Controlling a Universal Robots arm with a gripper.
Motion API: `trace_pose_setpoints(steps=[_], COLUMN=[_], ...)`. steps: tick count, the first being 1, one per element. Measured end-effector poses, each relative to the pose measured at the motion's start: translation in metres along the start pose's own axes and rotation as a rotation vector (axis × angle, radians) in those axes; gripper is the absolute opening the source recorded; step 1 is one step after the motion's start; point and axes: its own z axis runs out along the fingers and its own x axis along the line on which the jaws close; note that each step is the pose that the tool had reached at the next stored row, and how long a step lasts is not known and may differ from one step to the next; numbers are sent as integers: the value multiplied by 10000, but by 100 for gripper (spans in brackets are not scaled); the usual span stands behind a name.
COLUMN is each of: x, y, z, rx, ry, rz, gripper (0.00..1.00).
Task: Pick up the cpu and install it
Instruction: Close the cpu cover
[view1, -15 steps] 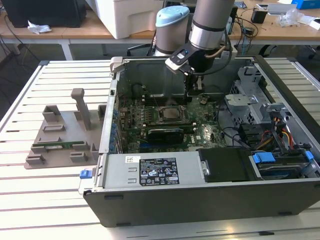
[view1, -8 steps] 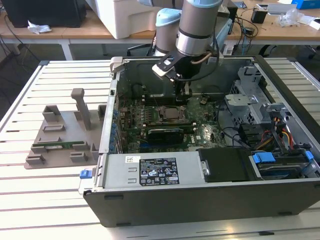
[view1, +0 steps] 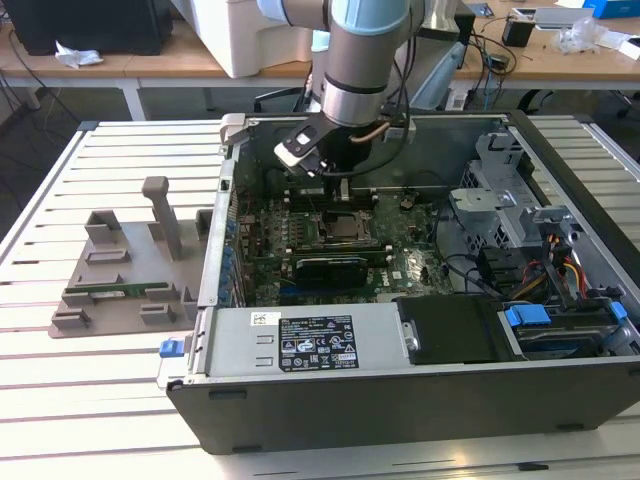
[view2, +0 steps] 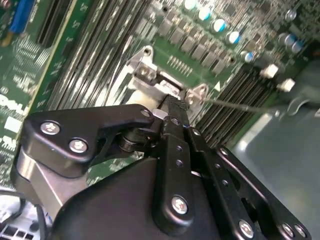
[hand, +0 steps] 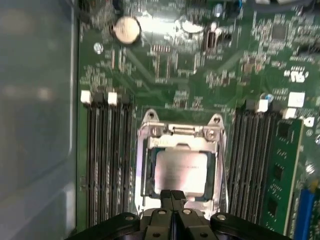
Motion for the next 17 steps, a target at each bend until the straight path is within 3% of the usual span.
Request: trace_pose_setpoints(steps=[9,12,17], x=[5,5,0], y=[-86,-80,2], z=[70,80,86], rx=[1,-1,2], ry=[-2,0,-3], rz=[-1,-1,-1], gripper=[11,11,11])
